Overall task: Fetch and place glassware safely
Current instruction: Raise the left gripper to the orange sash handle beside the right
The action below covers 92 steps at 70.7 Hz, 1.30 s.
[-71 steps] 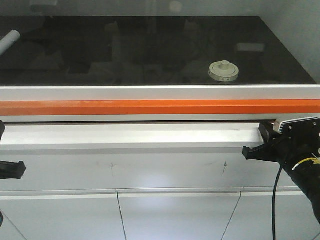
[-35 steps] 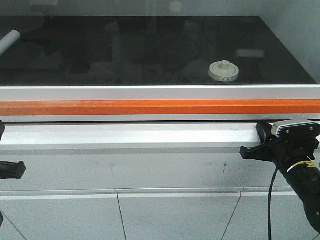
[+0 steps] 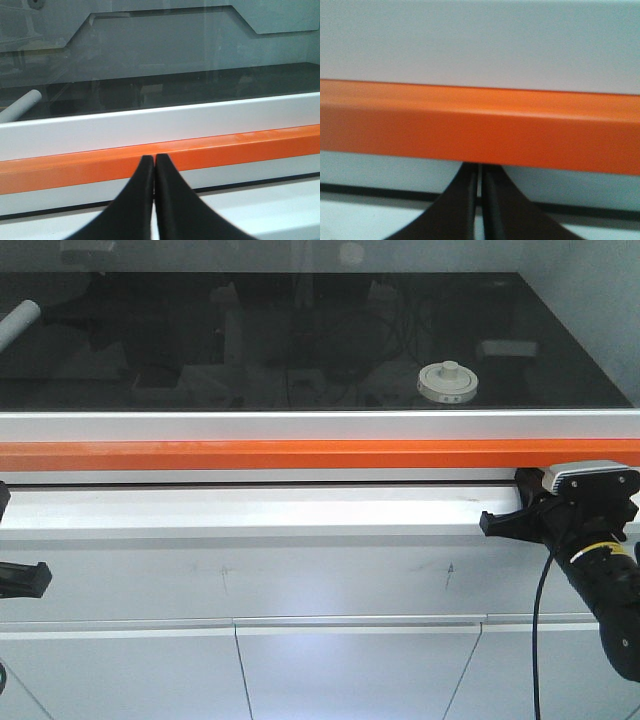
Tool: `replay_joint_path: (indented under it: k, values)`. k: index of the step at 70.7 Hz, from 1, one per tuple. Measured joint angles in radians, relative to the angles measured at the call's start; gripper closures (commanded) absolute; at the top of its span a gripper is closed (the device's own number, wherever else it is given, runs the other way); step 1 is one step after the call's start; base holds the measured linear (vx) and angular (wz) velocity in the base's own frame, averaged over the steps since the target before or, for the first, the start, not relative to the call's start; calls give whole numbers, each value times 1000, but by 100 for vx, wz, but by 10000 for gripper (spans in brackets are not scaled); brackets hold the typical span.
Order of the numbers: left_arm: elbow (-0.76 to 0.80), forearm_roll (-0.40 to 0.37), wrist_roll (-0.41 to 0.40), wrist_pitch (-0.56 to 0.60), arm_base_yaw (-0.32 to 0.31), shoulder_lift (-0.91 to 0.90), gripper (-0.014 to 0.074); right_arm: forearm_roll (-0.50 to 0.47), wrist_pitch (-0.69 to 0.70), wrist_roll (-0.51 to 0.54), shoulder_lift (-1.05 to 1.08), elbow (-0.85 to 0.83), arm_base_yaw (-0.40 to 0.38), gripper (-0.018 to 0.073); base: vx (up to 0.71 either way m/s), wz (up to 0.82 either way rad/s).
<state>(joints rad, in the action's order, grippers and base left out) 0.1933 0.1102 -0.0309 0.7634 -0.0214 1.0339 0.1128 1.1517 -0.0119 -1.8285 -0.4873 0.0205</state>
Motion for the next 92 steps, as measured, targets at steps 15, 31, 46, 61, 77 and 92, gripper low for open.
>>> replay_joint_path:
  k: [15, 31, 46, 61, 77, 92]
  values:
    - [0, 0, 0, 0, 0, 0, 603, 1, -8, 0, 0, -11, 0, 560, 0, 0]
    - [0, 0, 0, -3, 0, 23, 603, 4, -9, 0, 0, -11, 0, 560, 0, 0]
    - [1, 0, 31, 51, 0, 176, 603, 15, -9, 0, 0, -11, 0, 560, 0, 0]
    - [7, -18, 78, 242, 0, 350, 603, 15, -9, 0, 0, -11, 0, 560, 0, 0]
    - [67, -64, 92, 290, 0, 492, 603, 16, -9, 0, 0, -11, 0, 560, 0, 0]
    - [141, -66, 99, 294, 0, 587, 603, 16, -9, 0, 0, -11, 0, 560, 0, 0]
